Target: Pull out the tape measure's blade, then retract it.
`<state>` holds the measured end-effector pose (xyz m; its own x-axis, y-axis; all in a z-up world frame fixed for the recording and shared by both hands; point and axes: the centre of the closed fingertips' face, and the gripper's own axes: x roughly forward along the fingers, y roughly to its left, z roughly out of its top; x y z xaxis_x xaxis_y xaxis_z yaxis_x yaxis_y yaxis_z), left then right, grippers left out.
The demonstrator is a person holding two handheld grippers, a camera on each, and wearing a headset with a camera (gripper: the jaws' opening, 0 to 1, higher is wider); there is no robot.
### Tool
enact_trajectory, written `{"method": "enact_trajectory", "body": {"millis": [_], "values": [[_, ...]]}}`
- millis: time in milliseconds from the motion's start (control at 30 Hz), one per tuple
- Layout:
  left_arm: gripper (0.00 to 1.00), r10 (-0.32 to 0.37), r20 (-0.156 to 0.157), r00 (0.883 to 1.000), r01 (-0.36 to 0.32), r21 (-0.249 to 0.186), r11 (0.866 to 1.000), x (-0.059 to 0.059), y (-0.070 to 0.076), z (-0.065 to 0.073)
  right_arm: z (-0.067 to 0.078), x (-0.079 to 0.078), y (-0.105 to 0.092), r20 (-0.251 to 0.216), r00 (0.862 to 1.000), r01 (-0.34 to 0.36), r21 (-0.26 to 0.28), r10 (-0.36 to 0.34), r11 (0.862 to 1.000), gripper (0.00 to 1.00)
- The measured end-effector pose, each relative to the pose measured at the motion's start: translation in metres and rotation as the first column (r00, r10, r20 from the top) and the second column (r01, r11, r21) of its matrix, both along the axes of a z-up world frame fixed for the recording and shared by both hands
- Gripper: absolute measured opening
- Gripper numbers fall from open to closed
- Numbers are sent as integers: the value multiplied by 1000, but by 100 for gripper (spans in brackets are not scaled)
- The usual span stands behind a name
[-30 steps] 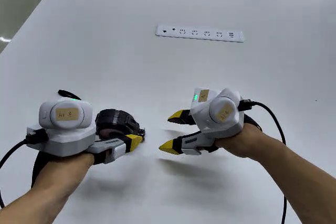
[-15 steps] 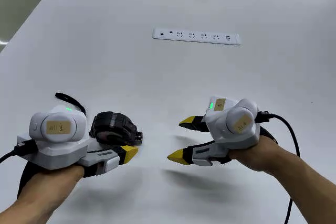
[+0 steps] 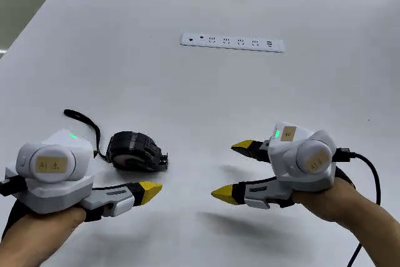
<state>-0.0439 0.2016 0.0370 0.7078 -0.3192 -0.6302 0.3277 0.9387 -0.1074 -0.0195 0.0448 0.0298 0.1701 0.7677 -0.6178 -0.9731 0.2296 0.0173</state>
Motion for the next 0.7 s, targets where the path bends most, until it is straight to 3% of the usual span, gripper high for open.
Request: {"method": "enact_trajectory", "body": {"millis": [200, 367, 700], "values": [[86, -40, 21, 999, 40, 16, 999, -6, 1, 3, 1, -4, -13, -3, 999, 53, 15, -53, 998, 66], [88, -60, 37, 998, 60, 4, 998, -12, 0, 7, 4, -6, -20, -1, 995, 99, 37, -99, 994, 73], [95, -109, 101, 989, 112, -18, 994, -22, -3, 19, 9, -20, -29, -22, 983, 183, 103, -182, 978, 80]]}}
